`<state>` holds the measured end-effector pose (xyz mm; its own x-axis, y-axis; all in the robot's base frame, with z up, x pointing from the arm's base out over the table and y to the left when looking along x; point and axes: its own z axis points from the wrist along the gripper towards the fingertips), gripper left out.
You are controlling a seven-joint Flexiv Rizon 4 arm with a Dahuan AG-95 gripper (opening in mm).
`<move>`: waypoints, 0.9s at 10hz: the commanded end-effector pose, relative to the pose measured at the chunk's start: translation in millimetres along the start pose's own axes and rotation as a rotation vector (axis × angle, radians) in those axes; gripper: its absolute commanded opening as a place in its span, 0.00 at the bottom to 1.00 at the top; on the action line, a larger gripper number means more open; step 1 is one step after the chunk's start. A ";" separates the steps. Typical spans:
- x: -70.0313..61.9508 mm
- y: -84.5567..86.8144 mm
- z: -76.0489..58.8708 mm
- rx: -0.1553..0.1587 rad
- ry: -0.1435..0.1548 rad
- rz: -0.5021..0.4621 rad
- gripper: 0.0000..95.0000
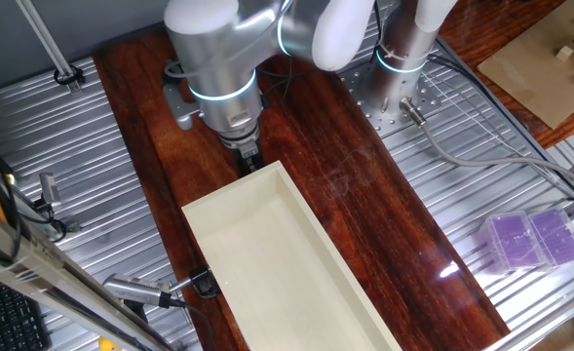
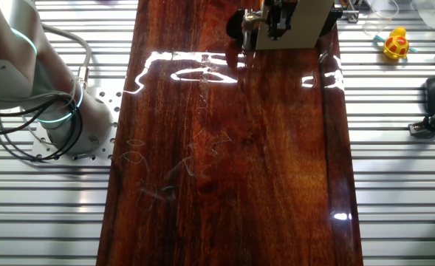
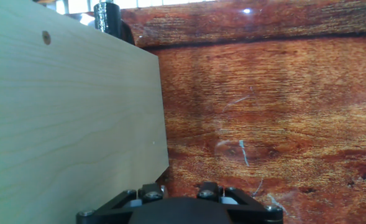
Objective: Turn off the water tap
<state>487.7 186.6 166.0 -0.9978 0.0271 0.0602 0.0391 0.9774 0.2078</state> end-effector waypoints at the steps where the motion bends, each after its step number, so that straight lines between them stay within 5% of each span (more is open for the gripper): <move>1: 0.4 -3.2 -0.3 0.001 0.001 -0.005 0.40; 9: 8.1 -16.7 -3.3 0.002 0.001 -0.028 0.40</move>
<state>478.4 169.8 166.5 -0.9986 0.0013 0.0534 0.0123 0.9781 0.2080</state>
